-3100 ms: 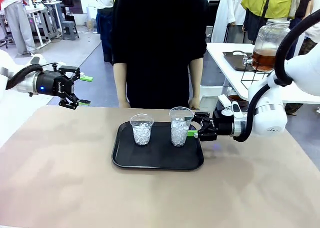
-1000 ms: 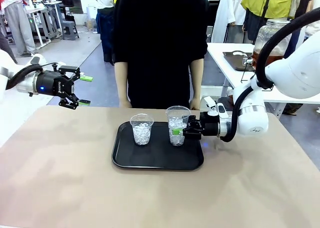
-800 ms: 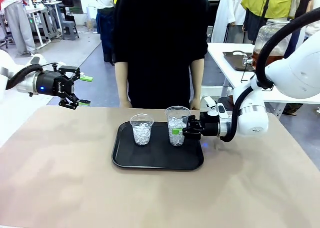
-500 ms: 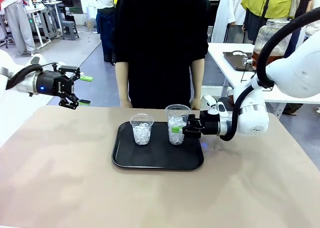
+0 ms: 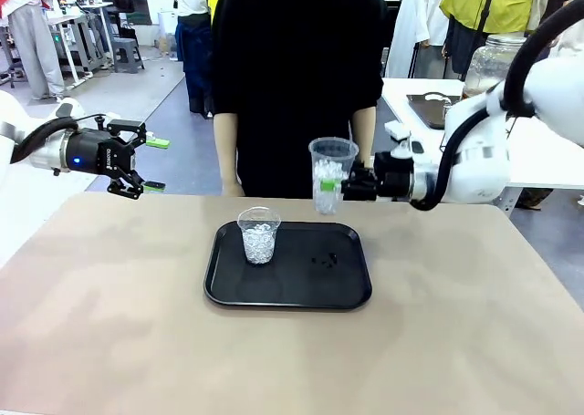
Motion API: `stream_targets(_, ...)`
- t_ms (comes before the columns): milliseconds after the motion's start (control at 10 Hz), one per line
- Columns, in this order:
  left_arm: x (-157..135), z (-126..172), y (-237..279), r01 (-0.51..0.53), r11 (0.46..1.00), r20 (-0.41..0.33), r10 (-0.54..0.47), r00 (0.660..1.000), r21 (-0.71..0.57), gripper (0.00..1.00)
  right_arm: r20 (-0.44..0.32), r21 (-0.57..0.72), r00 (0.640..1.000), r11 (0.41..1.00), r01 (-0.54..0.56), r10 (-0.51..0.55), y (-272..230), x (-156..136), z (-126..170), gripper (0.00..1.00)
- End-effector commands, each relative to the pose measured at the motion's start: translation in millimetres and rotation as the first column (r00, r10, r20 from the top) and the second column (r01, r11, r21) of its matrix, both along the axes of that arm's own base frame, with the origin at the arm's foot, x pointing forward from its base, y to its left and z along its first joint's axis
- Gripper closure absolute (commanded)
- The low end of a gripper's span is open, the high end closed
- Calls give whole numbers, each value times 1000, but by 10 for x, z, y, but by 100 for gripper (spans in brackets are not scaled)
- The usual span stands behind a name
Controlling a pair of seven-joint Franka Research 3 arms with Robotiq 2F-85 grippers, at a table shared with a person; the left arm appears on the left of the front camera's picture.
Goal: Pour the drink into the iced cup.
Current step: Pick up the iced cup indicated by the human and present it to them, then open the gripper to release the iced cup you were holding.
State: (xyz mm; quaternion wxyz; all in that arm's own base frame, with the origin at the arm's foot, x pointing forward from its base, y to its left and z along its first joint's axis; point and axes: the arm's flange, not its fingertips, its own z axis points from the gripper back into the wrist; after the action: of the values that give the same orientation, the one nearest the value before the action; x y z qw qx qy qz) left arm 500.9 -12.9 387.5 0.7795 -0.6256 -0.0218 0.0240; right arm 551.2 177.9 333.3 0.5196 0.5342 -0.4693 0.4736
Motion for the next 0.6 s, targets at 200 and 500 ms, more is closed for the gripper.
stream_targets(200, -17, 14, -3, -5, 1000, 3, 5, 1000, 3, 0, -61, -18, 997, 999, -51, 49, 67, 343, 400, 36)
stream_targets(500, -17, 14, -3, -5, 1000, 3, 5, 1000, 3, 0, -6, -10, 1000, 1000, -12, 12, 8, 193, 333, 36)
